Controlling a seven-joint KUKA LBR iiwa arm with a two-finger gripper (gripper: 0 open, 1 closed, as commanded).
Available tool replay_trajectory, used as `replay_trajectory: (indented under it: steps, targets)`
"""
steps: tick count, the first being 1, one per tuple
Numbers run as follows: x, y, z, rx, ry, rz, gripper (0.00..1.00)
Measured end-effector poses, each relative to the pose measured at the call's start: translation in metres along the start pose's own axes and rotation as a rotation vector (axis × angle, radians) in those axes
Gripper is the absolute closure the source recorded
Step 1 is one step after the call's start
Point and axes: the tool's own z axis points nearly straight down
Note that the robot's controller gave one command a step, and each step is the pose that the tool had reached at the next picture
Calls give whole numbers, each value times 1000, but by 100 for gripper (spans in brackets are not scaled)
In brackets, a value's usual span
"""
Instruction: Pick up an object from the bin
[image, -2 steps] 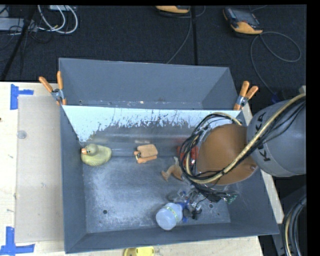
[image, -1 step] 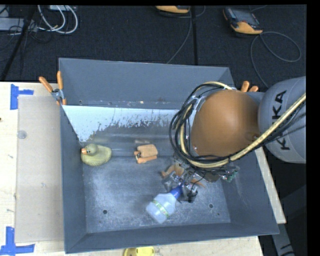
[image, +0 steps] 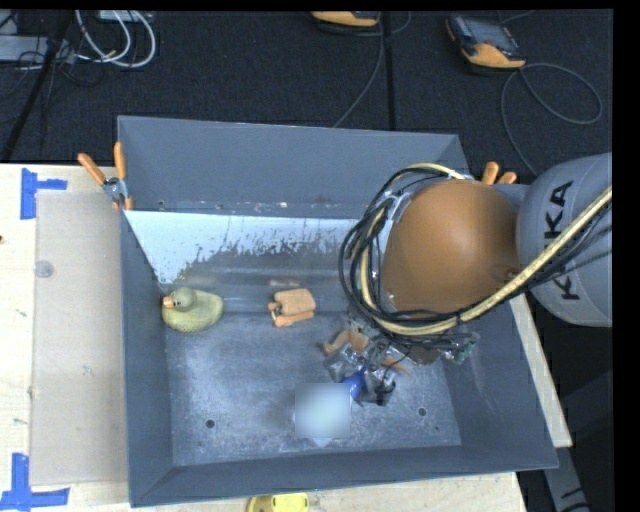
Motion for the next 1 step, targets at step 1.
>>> replay_trajectory:
  steps: [1]
  targets:
    - [0,9,-61,-1,-1,1,100]
